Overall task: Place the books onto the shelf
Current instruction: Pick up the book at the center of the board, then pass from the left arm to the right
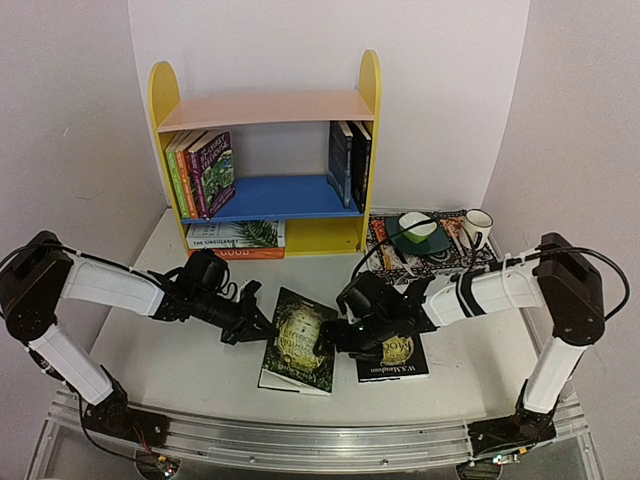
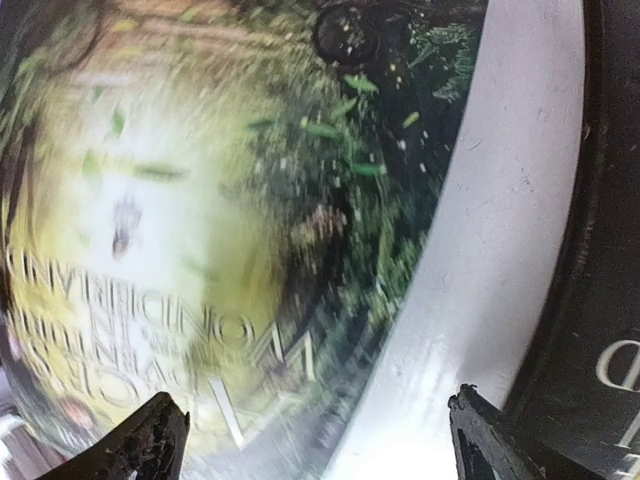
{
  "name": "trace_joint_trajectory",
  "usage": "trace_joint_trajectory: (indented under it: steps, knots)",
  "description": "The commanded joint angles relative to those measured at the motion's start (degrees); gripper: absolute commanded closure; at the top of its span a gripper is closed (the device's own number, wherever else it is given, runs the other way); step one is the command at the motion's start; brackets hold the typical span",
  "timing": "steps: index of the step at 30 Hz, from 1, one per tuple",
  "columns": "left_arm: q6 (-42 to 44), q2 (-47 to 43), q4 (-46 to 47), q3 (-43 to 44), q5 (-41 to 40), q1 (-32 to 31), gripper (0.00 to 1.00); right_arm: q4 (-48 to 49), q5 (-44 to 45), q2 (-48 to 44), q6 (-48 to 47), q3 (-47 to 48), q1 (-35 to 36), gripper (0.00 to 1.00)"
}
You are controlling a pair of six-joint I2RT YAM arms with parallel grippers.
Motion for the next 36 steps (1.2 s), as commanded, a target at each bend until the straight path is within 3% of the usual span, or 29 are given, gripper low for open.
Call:
trace_joint_trajectory:
  steps: [1, 4, 7, 10, 13, 18, 22, 29, 33, 36]
  knots:
    - [-3.2, -5.2, 2.3, 0.6, 3.0, 1.9, 1.00, -0.9, 1.4, -9.5, -15.4, -2.2, 0.1, 0.10]
    - [-3.4, -6.4, 2.3, 1.4, 5.5, 2.6, 1.00, -2.6, 2.1, -15.4, -29.7, -3.3, 0.2, 0.13]
    - [-3.9, -7.2, 2.2, 2.5, 7.7, 2.7, 1.00, -3.4, 6.7, -19.5, -42.0, -4.8, 0.3, 0.06]
    - [-4.4, -8.6, 2.2, 3.3, 9.2, 2.7, 1.00, 5.6, 10.7, -23.7, -57.5, -11.1, 1.2, 0.02]
    - [-4.9, -10.3, 2.2, 3.6, 9.9, 2.7, 1.00, 17.1, 7.9, -26.3, -75.1, -18.6, 1.9, 0.02]
    - [-5.3, -12.3, 2.2, 4.3, 11.5, 2.7, 1.00, 17.7, 5.4, -24.5, -95.1, -19.2, 1.9, 0.02]
    - [-5.4, -13.2, 2.3, 4.3, 12.6, 2.7, 1.00, 29.0, 2.7, -21.1, -112.2, -23.5, 1.9, 0.02]
    - [-5.2, -13.7, 2.2, 3.7, 13.8, 2.7, 1.00, 47.2, 6.6, -12.2, -126.4, -24.6, 2.2, 0.02]
    - [-4.8, -13.4, 2.2, 3.4, 13.9, 2.7, 1.00, 60.0, 7.1, -7.3, -127.6, -24.4, 2.4, 0.02]
    - [-4.6, -12.5, 2.2, 3.3, 14.3, 2.7, 1.00, 62.2, 6.3, -6.5, -127.1, -23.7, 2.5, 0.04]
